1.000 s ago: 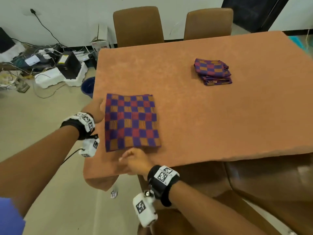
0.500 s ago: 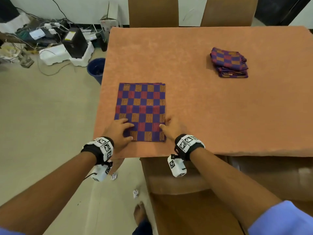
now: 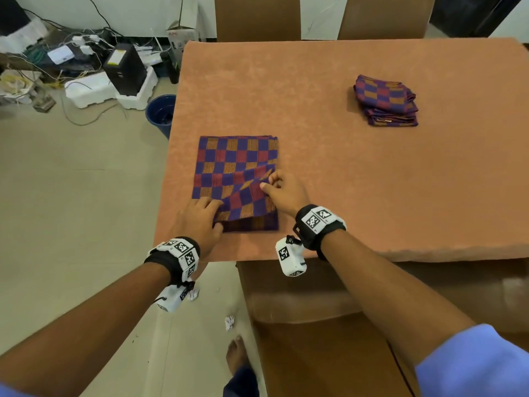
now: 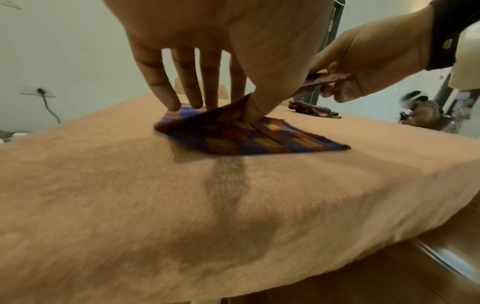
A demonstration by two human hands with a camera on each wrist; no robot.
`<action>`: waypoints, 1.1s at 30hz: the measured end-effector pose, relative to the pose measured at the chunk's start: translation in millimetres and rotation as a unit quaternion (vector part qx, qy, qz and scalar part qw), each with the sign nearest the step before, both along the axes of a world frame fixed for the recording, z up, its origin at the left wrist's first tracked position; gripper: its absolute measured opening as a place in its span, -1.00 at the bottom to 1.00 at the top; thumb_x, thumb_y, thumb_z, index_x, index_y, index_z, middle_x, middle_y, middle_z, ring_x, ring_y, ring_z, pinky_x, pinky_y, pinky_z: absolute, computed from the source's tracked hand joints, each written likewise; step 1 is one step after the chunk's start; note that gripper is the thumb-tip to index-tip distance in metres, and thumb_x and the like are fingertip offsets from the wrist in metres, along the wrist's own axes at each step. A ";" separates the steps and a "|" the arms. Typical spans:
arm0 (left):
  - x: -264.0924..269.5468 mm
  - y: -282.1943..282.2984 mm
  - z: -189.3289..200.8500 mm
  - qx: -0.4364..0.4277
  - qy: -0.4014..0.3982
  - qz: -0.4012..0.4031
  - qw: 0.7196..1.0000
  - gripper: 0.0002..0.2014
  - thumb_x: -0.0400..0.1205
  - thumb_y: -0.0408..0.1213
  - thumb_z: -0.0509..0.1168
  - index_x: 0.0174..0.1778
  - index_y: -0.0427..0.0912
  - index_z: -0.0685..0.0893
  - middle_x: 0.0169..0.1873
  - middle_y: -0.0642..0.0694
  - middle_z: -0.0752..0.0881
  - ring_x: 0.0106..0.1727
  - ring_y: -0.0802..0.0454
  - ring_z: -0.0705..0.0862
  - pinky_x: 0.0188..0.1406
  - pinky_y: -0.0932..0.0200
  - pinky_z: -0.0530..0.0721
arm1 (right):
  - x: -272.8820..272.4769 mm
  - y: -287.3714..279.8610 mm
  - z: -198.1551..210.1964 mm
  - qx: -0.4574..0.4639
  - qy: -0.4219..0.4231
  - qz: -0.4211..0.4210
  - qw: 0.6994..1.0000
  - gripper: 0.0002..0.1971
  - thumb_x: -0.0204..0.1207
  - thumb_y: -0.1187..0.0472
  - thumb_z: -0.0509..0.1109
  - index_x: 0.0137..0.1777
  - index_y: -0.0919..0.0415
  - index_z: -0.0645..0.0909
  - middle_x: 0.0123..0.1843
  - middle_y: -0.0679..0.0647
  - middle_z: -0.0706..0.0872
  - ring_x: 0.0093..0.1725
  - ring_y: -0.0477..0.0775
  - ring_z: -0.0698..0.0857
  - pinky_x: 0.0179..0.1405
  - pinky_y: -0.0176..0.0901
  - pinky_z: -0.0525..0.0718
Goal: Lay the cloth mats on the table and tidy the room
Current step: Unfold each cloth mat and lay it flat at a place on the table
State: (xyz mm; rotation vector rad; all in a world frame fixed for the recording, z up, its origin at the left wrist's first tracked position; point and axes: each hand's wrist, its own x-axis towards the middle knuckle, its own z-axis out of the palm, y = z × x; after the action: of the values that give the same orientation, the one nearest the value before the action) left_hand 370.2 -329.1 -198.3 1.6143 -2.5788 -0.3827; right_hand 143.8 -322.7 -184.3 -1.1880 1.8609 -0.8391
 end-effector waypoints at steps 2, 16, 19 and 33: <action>-6.4 -0.6 8.1 -0.011 0.030 0.047 0.998 -0.54 0.38 -0.31 0.39 0.24 -0.15 0.62 0.13 -0.18 0.66 0.14 -0.23 0.58 0.05 -0.07 0.55 | -13.9 -3.2 14.6 -0.030 -0.006 0.013 0.999 -0.82 0.54 0.11 0.44 -0.20 0.07 0.49 -0.37 0.02 0.61 -0.31 0.08 0.64 -0.31 -0.05 0.56; -66.3 -33.2 43.6 -0.080 0.087 0.102 0.988 -0.76 0.42 -0.34 0.33 -0.03 -0.08 0.75 -0.11 -0.21 0.68 -0.07 -0.37 0.62 -0.25 -0.07 0.58 | -234.4 53.2 30.7 0.017 0.091 -0.182 0.979 -0.69 0.52 0.16 0.46 -0.35 0.01 0.40 -0.37 0.00 0.63 -0.21 0.10 0.62 -0.23 -0.17 0.51; -68.9 -40.0 43.5 -0.079 0.094 0.106 0.987 -0.77 0.43 -0.32 0.32 -0.08 0.00 0.79 -0.11 -0.13 0.71 -0.03 -0.32 0.64 -0.22 -0.07 0.66 | -260.7 79.6 12.8 0.076 0.123 -0.216 0.966 -0.71 0.47 0.20 0.47 -0.37 0.05 0.42 -0.33 0.02 0.63 -0.15 0.16 0.64 -0.10 -0.08 0.56; -47.2 18.4 12.3 -0.064 0.060 0.007 0.996 -0.87 0.50 -0.25 0.41 -0.08 -0.09 0.82 -0.11 -0.09 0.75 -0.06 -0.21 0.59 -0.12 -0.04 0.56 | -137.1 99.6 -24.4 -0.006 0.354 0.254 0.900 -0.27 0.36 -0.15 0.48 0.55 -0.09 0.37 0.54 0.02 0.43 0.49 0.13 0.38 0.27 0.26 0.51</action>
State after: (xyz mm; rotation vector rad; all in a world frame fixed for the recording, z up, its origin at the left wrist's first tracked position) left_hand 323.0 -310.7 -186.0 1.5177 -2.4486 -0.2969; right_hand 6.7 -223.1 -208.7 -2.0591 1.9103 -0.1100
